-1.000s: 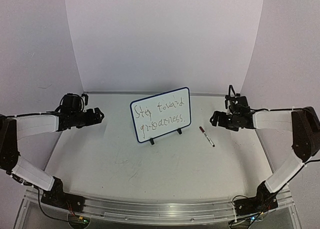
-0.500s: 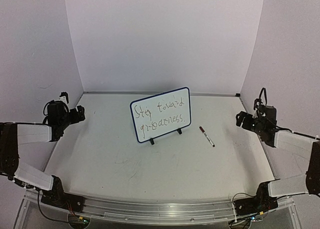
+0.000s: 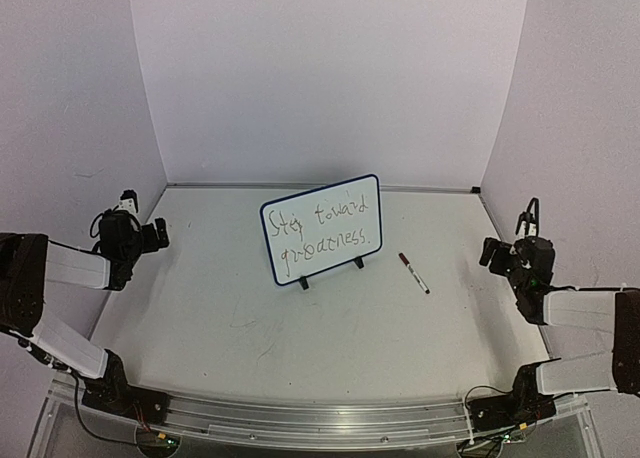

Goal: Write a sentence on the whiteboard
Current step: Reset both arms

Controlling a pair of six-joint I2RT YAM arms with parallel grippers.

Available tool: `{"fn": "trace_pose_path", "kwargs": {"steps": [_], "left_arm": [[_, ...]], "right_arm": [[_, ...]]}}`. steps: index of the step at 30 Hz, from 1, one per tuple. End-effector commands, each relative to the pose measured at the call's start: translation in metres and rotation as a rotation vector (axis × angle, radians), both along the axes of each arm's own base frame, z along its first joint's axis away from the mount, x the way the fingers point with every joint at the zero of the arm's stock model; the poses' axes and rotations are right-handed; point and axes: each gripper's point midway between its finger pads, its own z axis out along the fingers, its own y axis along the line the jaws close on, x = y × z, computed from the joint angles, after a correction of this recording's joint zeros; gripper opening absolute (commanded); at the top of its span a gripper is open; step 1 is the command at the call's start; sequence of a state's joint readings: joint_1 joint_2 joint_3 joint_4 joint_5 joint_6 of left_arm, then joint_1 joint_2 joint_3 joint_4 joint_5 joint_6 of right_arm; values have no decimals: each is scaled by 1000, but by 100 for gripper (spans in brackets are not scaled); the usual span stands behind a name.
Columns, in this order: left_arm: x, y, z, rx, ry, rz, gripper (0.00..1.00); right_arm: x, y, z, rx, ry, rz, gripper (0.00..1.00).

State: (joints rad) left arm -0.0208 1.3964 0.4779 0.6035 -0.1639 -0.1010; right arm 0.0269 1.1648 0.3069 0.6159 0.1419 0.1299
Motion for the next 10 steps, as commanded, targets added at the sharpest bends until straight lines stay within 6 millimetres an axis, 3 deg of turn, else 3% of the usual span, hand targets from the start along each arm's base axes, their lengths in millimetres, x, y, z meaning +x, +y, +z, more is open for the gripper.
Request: {"fn": "trace_pose_path", "kwargs": {"steps": [1,10], "left_arm": [[-2,5,15,20,-65,25,99],[-2,4,15,21,-67,20,99]], "right_arm": [[3,-7,18,-21,-68,-38,98],[-2,-9,21,-25,-83,-50,98]]}}
